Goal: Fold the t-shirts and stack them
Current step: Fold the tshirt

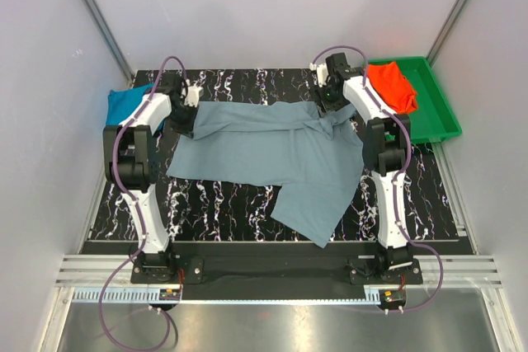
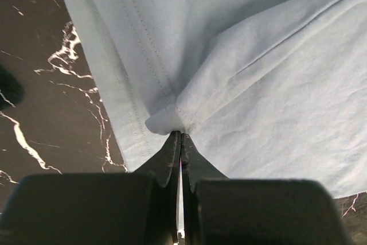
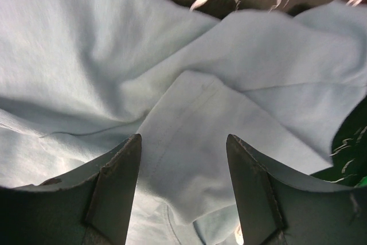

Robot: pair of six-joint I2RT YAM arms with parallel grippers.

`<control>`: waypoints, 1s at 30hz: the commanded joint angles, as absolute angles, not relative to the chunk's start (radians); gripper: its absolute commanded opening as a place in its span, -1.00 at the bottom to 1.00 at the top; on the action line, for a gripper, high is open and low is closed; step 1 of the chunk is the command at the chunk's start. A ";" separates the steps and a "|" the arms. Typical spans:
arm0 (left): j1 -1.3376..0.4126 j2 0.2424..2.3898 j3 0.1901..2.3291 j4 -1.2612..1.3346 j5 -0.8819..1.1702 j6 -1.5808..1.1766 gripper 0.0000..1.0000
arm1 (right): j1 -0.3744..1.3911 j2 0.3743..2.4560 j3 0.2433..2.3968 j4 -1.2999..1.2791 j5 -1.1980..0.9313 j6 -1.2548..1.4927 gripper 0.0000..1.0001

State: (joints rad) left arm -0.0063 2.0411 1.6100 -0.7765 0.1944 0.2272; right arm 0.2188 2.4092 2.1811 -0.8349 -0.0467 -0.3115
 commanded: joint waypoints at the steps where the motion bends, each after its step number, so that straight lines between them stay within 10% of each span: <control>1: -0.002 2.000 1.606 -0.756 0.189 0.222 -1.00 | 0.236 2.307 2.137 -0.824 -0.046 -0.310 0.35; 21: 0.029 2.075 1.706 -0.747 0.170 0.238 -1.00 | 0.268 2.077 1.913 -0.776 -0.006 -0.397 0.29; 30: 0.029 2.077 1.675 -0.735 0.192 0.227 -1.00 | 0.302 2.345 2.239 -0.804 0.072 -0.422 0.24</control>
State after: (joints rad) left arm 0.0273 2.0731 1.6695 -0.7609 0.1837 0.2279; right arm 0.2764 2.2921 2.1513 -0.8062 0.0269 -0.3985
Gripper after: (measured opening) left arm 0.008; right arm 0.625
